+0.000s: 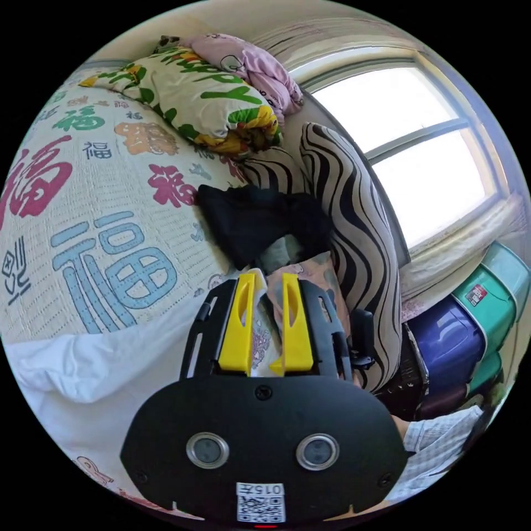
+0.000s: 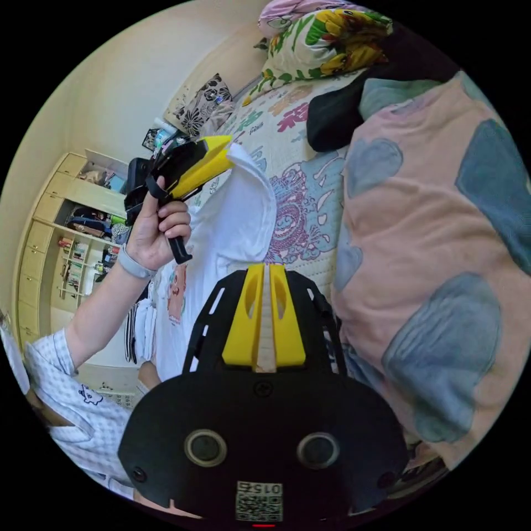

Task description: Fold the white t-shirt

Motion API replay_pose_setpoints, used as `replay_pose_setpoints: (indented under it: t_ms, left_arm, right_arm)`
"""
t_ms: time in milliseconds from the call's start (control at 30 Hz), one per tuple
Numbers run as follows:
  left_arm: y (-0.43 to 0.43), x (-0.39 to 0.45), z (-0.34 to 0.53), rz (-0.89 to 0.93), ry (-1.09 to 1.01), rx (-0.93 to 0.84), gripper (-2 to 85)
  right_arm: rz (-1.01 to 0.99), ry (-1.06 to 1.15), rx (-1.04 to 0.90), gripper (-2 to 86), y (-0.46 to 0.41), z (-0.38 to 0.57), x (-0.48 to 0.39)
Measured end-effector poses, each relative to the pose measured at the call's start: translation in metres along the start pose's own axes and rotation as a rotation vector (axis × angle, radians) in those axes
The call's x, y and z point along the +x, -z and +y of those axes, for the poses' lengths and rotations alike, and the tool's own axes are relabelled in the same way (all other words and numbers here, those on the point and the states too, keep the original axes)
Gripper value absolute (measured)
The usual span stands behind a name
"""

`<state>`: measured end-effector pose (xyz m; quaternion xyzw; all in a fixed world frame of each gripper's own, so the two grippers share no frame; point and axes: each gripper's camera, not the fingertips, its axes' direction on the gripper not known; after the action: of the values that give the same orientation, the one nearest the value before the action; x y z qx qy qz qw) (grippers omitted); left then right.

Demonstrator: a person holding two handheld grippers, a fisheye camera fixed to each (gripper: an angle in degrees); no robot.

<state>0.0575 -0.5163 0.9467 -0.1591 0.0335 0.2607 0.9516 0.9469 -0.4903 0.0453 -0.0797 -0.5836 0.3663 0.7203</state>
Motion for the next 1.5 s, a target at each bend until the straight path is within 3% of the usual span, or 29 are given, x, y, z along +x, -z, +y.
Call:
replay_pose_setpoints:
  t_ms: [133, 200, 300, 433, 567, 767, 833, 933, 1033, 1200, 1333, 1500]
  left_arm:
    - [0.063, 0.001, 0.023, -0.044, -0.149, 0.022, 7.6]
    - [0.109, -0.004, 0.038, -0.175, -0.171, 0.01, 7.3]
    - [0.186, -0.031, 0.065, -0.438, -0.067, -0.028, 6.8]
    - [0.239, -0.074, 0.093, -0.452, 0.088, -0.078, 6.7]
    - [0.246, -0.092, 0.099, -0.407, 0.124, -0.098, 6.4]
    - [0.253, -0.097, 0.09, -0.405, 0.111, -0.076, 6.1]
    - [0.258, -0.094, 0.088, -0.406, 0.091, -0.06, 6.2]
    - [0.263, -0.093, 0.087, -0.439, 0.079, -0.076, 6.8]
    - [0.272, -0.09, 0.088, -0.57, 0.053, -0.067, 7.8]
    - [0.28, -0.08, 0.075, -0.754, -0.009, -0.091, 9.3]
    - [0.301, -0.091, 0.069, -0.735, 0.063, -0.081, 8.8]
    - [0.322, -0.099, 0.066, -0.697, 0.121, -0.053, 6.8]
  right_arm:
    - [0.022, 0.121, 0.034, 4.8, -0.005, -0.005, -0.018]
    - [0.054, 0.291, 0.039, 5.8, -0.017, -0.02, -0.054]
    - [0.034, 0.5, -0.07, 6.4, -0.061, -0.05, -0.115]
    - [0.143, 0.64, -0.196, 4.8, -0.138, -0.078, -0.169]
    - [0.278, 0.654, -0.419, 0.5, -0.234, -0.108, -0.173]
    - [0.613, 0.359, -0.197, -0.1, -0.238, -0.171, -0.128]
    - [0.517, 0.345, -0.157, 0.2, -0.232, -0.18, -0.126]
    - [0.315, 0.529, -0.191, 2.8, -0.251, -0.171, -0.153]
    - [0.388, 0.745, -0.28, 10.1, -0.31, -0.15, -0.193]
    - [0.448, 1.0, -0.358, 10.2, -0.423, -0.129, -0.242]
    - [0.508, 1.005, -0.499, 6.9, -0.483, -0.136, -0.232]
    - [0.424, 0.786, -0.299, 0.7, -0.48, -0.193, -0.198]
